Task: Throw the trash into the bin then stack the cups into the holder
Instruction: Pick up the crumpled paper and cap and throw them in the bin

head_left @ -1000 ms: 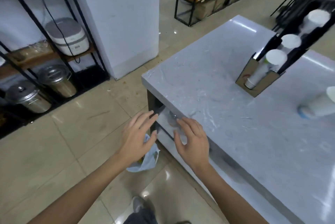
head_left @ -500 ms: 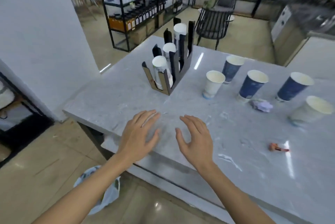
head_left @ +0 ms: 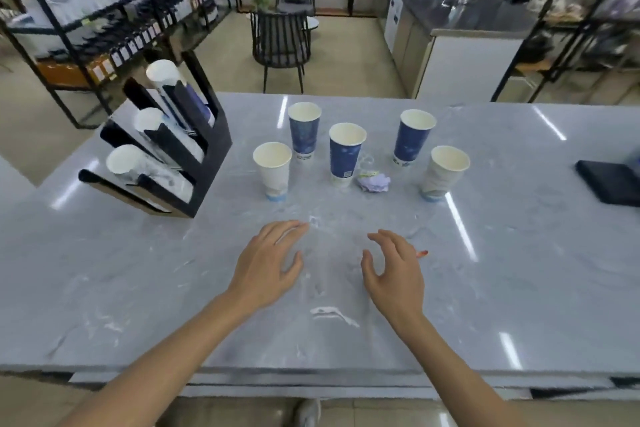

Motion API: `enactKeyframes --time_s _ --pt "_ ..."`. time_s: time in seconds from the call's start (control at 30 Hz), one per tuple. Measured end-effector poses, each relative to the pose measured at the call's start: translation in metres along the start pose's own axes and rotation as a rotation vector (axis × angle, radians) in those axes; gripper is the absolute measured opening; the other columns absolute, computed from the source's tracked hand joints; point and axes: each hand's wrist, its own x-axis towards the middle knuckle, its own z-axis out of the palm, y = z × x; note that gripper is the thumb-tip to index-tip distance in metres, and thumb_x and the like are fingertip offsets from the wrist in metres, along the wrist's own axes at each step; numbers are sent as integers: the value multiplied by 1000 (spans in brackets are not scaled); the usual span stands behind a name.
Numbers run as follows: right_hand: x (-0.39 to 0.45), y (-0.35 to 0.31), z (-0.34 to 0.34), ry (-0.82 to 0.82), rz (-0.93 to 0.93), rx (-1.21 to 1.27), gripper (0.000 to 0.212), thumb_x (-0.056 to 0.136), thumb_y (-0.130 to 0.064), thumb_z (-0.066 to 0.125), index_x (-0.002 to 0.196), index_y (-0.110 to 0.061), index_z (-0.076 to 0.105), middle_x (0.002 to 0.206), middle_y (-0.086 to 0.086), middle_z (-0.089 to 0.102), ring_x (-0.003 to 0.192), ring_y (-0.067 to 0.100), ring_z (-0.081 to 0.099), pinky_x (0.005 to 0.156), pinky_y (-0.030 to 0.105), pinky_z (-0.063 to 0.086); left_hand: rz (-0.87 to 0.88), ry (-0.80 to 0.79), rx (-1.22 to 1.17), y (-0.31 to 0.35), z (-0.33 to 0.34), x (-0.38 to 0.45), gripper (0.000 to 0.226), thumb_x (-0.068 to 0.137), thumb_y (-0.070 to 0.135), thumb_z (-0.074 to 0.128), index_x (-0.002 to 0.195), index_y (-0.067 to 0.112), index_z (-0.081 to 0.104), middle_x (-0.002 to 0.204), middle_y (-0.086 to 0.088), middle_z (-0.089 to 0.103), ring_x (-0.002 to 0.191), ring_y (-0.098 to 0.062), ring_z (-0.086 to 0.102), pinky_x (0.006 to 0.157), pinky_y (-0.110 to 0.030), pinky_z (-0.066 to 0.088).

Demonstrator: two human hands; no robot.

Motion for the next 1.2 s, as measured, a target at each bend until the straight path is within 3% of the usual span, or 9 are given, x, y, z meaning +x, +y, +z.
enactKeyframes --time_s 0.17,0.33,0.47,0.67,0.77,0.97,1.2 --pt "14 56 -8 -72 167 -113 36 87 -24 71 123 -24 68 131 4 65 125 28 58 96 44 52 95 -131 -70 5 56 69 52 90 16 61 141 20 57 143 4 57 134 -20 51 107 -34 47" --pt "24 86 -6 -139 232 -219 33 92 -36 68 125 -31 69 137 3 61 122 29 55 95 39 52 180 -210 -116 16 110 136 56 90 14 61 145 13 52 152 -3 50 143 -24 42 120 -31 33" --pt "32 101 2 -166 188 -222 30 91 -30 75 121 -26 74 126 11 65 116 35 58 88 40 57 242 -221 -131 27 139 187 61 92 13 59 151 14 45 162 -5 36 152 -25 29 122 -29 23" --pt "44 118 6 -137 138 -130 26 92 -20 76 117 -19 75 114 8 67 105 30 62 85 37 58 207 -243 -11 35 168 238 63 97 18 54 157 19 33 169 -13 14 158 -34 6 127 -45 17" --pt "54 126 4 -156 123 -72 26 95 -17 71 121 -16 73 113 6 68 103 27 63 88 34 56 124 -290 80 39 181 249 60 101 27 49 158 23 30 167 -19 16 155 -37 13 125 -47 18" --pt "81 139 -8 -233 88 58 23 98 -14 65 120 -13 71 113 1 70 100 20 67 87 31 56 23 -225 182 49 194 250 47 104 28 45 151 21 46 148 -11 48 136 -33 43 115 -42 31" --pt "98 147 -12 -284 75 202 28 99 -12 63 127 -14 69 116 0 70 93 15 69 83 38 60 -128 -205 183 65 182 216 42 106 30 41 146 26 51 147 -2 49 129 -33 44 105 -44 42"
